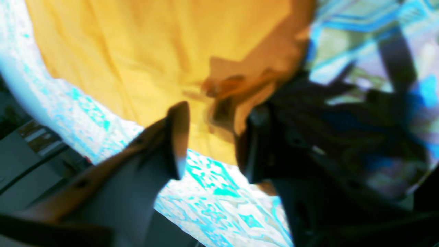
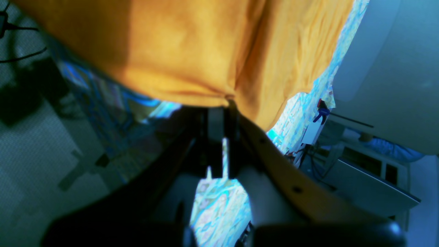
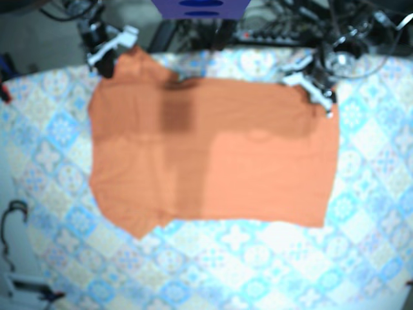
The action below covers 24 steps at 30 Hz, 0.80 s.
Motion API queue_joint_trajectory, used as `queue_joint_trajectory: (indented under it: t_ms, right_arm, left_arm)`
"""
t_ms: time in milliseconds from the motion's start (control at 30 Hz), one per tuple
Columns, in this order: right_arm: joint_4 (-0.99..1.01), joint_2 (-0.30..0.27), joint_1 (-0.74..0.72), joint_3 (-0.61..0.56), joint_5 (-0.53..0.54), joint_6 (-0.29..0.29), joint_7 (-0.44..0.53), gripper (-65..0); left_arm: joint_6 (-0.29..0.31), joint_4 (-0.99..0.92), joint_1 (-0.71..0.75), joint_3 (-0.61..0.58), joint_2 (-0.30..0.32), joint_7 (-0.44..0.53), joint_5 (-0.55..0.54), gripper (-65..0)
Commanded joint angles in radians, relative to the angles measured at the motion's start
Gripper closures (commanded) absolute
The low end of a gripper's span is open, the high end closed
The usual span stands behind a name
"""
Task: Fold the T-shirt properly
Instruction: 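Lower both grippers and pinch the two corners of the shirt edge, then lift the gripped edge and pull the shirt toward the robot with both grippers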
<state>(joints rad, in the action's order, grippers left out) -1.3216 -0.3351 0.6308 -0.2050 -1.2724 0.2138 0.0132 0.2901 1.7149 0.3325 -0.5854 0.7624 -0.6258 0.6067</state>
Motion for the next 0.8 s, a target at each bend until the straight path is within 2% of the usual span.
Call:
queue_joint_trajectory:
  t_ms: [0,300,400,500,600,667,767]
  right_arm:
    - [0.014,-0.005,0.013,-0.006,-0.008,-0.092,0.004,0.0]
    - [0.015,-0.005,0.013,-0.007,-0.008,-0.092,0.004,0.0]
    - [0.015,-0.005,0.013,-0.007,-0.008,-0.092,0.004,0.0]
    - [0.015,-0.005,0.013,-0.007,-0.008,-0.092,0.004,0.0]
    - [0.015,-0.005,0.013,-0.007,-0.008,-0.092,0.004,0.0]
    - [0.015,-0.005,0.013,-0.007,-0.005,-0.092,0.006,0.0]
    - [0.015,-0.005,0.013,-0.007,-0.005,-0.092,0.006,0.0]
  left_arm:
    - [-0.012,0.014,0.001,0.008,0.018,-0.007,0.009,-19.4]
    - [-0.013,0.01,0.014,0.011,0.03,-0.009,0.009,-17.0]
    - [-0.013,0.009,0.017,0.023,0.03,-0.009,0.009,-9.7]
    - [-0.013,0.009,0.041,0.078,0.024,-0.009,0.008,-5.3]
    - [-0.013,0.009,0.07,0.149,-0.001,-0.009,0.006,-4.4]
    - [-0.013,0.009,0.096,0.199,-0.01,-0.009,0.006,-1.5]
    - [-0.013,0.009,0.121,0.221,-0.011,-0.004,0.006,0.0]
